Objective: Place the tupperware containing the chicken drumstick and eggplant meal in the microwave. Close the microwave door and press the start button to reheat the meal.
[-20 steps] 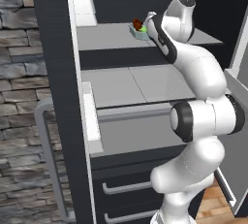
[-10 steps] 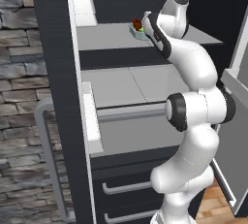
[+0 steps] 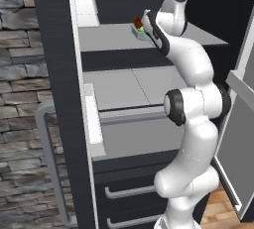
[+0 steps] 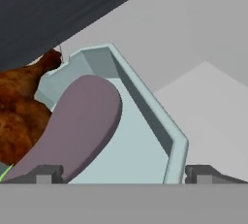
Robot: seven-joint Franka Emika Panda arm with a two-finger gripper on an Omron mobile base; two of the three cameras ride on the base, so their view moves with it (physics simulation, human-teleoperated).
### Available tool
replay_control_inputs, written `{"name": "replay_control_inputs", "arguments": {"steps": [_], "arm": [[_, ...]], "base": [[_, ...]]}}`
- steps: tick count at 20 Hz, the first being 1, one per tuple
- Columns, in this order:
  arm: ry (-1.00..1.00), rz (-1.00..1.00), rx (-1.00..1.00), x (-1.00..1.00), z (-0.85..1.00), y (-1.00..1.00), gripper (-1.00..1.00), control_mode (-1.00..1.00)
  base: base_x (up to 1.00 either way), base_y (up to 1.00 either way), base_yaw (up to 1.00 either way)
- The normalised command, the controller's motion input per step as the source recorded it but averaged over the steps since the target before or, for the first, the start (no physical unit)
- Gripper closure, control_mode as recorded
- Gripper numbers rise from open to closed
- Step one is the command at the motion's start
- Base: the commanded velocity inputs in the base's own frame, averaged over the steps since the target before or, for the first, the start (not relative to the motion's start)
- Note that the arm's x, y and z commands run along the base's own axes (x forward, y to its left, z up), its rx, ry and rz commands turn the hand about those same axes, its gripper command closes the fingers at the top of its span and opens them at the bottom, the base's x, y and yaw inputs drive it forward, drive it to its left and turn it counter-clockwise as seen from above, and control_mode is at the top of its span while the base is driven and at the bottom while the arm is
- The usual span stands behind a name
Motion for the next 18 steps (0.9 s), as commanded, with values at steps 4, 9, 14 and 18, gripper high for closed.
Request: {"name": "replay_control_inputs", "arguments": {"steps": [4, 9, 14, 18], "arm": [[0.10, -0.02, 0.00, 0.16, -0.02, 0.01, -1.00, -1.00], [0.14, -0.11, 0.00, 0.00, -0.06, 0.00, -1.00, -1.00], [0.07, -0.17, 0.00, 0.00, -0.06, -0.15, -1.00, -1.00], [0.00, -0.16, 0.00, 0.01, -0.14, -0.16, -1.00, -1.00]], "base": [[0.00, 0.00, 0.00], [0.00, 0.00, 0.00], [0.00, 0.00, 0.00], [0.00, 0.00, 0.00]]}}
